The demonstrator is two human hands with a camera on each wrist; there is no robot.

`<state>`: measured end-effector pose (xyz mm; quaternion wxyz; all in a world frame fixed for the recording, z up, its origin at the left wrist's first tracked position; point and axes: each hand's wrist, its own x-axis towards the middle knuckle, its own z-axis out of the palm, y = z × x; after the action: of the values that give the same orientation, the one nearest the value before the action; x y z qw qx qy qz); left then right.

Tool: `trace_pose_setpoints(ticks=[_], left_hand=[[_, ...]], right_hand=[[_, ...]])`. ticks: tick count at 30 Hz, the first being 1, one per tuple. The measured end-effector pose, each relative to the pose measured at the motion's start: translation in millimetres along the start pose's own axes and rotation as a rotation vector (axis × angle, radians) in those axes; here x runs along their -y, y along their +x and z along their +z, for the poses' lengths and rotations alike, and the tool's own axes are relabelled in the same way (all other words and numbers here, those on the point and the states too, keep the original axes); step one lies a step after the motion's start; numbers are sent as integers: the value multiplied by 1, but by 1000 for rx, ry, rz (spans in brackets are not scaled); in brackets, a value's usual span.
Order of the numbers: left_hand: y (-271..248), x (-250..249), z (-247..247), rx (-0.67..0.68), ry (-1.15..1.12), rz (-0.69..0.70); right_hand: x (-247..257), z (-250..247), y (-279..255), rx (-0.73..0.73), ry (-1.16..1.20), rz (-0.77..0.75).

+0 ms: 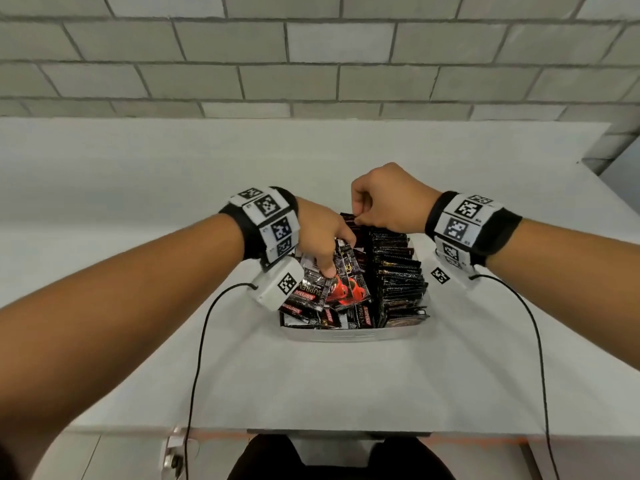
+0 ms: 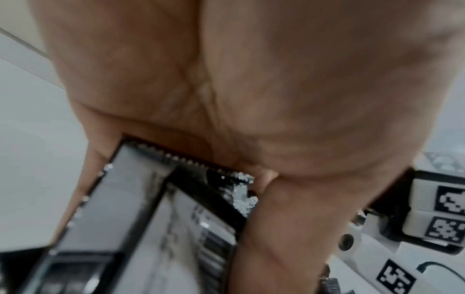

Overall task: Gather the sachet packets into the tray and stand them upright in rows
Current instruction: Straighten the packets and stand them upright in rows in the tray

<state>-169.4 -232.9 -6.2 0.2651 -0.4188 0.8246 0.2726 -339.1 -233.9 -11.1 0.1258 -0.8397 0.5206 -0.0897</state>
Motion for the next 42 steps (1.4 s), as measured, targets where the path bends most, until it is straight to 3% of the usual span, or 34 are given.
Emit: trace_pose_setpoints(ticks=[7, 19, 22, 26, 28, 31, 33, 37, 42], left_hand=[[8, -6, 2, 87, -99, -53], [-18, 5, 5, -53, -173, -2], [-29, 15, 6, -121, -333, 81], [-40, 32, 16, -419, -650, 182], [-44, 37, 24, -513, -880, 186], [-50, 38, 38, -544, -1173, 224], [-51, 37, 43, -541, -1323, 261], [-49, 31, 54, -584, -1386, 277], [-44, 28, 66, -626, -1397, 241]], right_hand=[[-5, 6, 7, 40, -13, 9], [-11, 11, 6, 3, -2, 33], [-15, 10, 3, -9, 13, 32], [-12, -7, -10, -128, 125, 53], [-6, -21, -22, -226, 297, 116], [11, -30, -41, -194, 609, 143], [18, -24, -47, -144, 631, 155], [22, -8, -48, -205, 819, 182], [17, -10, -52, -130, 908, 161]])
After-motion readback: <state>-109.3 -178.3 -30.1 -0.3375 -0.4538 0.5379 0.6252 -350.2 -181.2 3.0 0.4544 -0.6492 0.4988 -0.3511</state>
